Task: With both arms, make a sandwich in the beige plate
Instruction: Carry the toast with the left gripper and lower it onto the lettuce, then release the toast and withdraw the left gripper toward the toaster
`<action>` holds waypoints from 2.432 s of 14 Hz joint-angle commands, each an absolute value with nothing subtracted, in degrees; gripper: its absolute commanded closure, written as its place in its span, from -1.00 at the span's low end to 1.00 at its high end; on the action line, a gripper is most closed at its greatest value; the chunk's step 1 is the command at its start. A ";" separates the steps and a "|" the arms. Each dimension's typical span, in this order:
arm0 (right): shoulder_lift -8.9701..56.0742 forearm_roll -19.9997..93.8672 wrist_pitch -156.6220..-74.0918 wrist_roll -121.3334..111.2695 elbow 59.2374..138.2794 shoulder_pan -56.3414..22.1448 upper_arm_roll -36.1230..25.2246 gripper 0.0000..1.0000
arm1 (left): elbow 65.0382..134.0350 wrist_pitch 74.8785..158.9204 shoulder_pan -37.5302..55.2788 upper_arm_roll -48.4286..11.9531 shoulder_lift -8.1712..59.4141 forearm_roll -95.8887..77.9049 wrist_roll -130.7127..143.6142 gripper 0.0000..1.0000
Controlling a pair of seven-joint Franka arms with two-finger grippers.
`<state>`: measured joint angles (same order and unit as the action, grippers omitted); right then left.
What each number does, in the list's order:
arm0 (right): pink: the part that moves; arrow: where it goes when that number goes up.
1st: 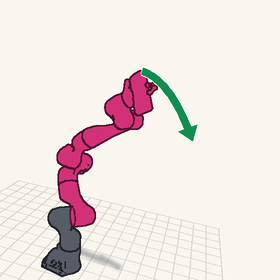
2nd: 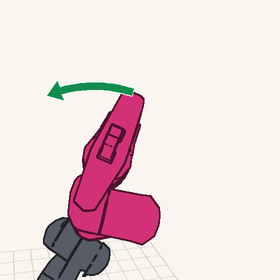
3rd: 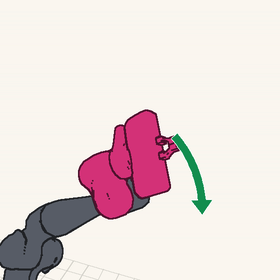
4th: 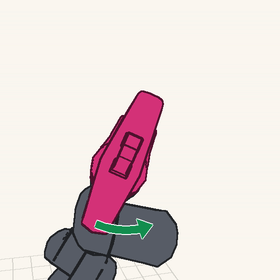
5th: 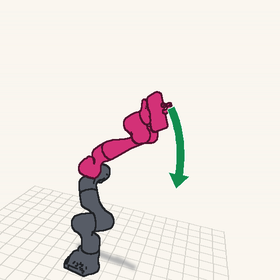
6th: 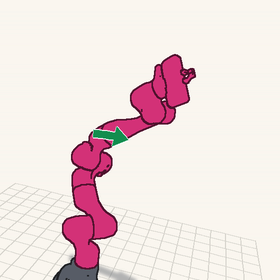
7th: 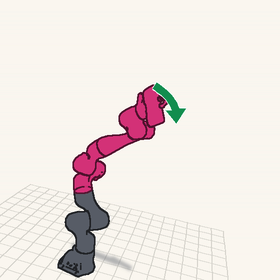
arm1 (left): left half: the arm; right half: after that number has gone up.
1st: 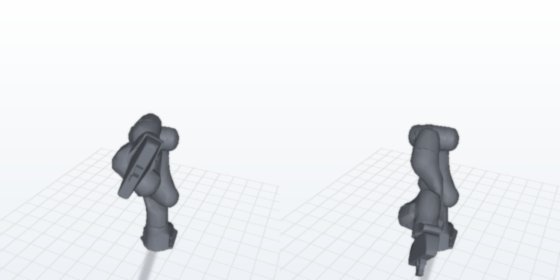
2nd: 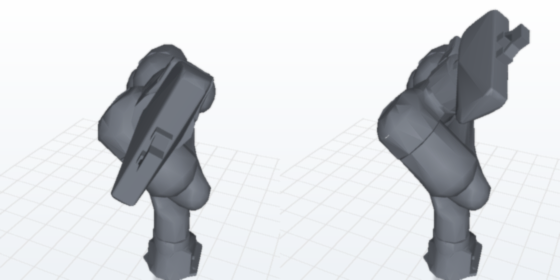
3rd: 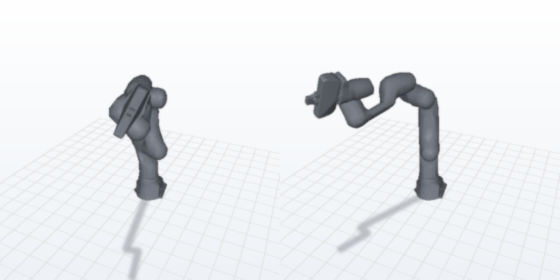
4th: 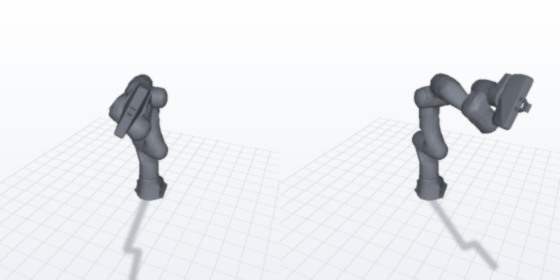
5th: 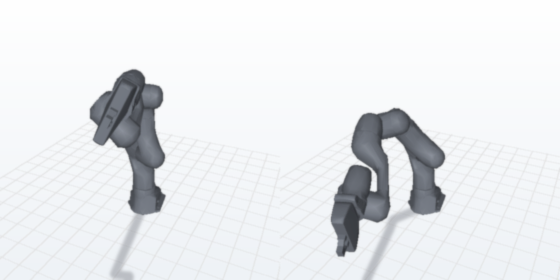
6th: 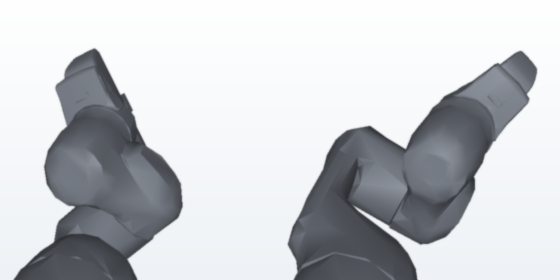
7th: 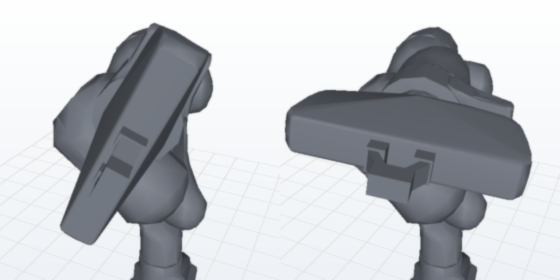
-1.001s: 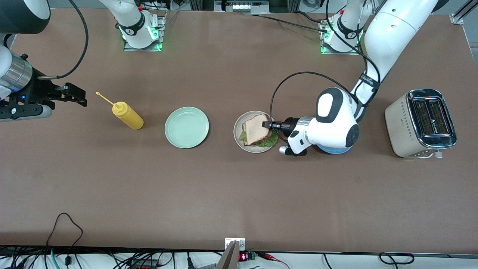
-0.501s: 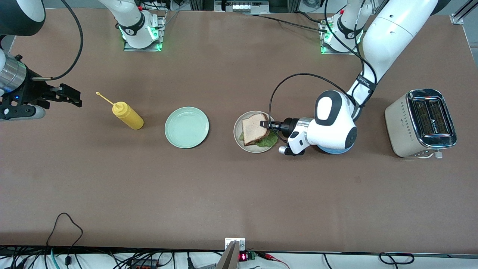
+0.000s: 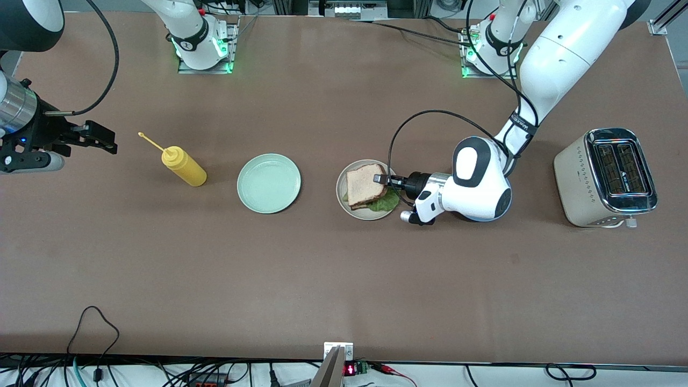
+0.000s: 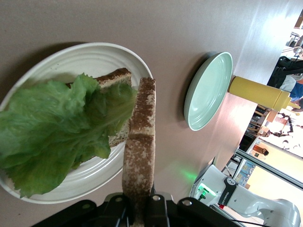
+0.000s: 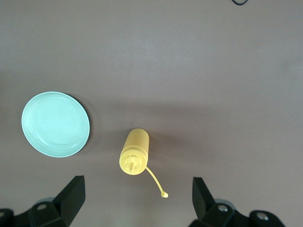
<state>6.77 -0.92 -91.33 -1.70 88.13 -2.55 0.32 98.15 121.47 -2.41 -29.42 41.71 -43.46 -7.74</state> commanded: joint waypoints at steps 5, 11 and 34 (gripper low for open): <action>5.80 -0.79 -90.09 -1.67 88.33 -3.34 -0.18 -1.00 | 100.63 121.38 -6.15 -29.71 44.56 -45.35 -18.44 0.99; 5.80 -1.05 -89.74 -1.67 88.33 -3.43 -0.09 -1.00 | 100.63 121.46 -6.33 -29.71 45.26 -45.26 -19.33 0.73; 5.80 -1.05 -89.47 -1.67 88.50 -1.05 -0.62 -1.00 | 101.95 109.70 -16.86 -27.95 33.24 -34.66 -15.57 -1.00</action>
<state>6.68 -0.98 -90.19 -1.70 88.13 -1.34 -0.93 99.68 111.19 -15.74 -28.37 36.99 -37.10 -16.85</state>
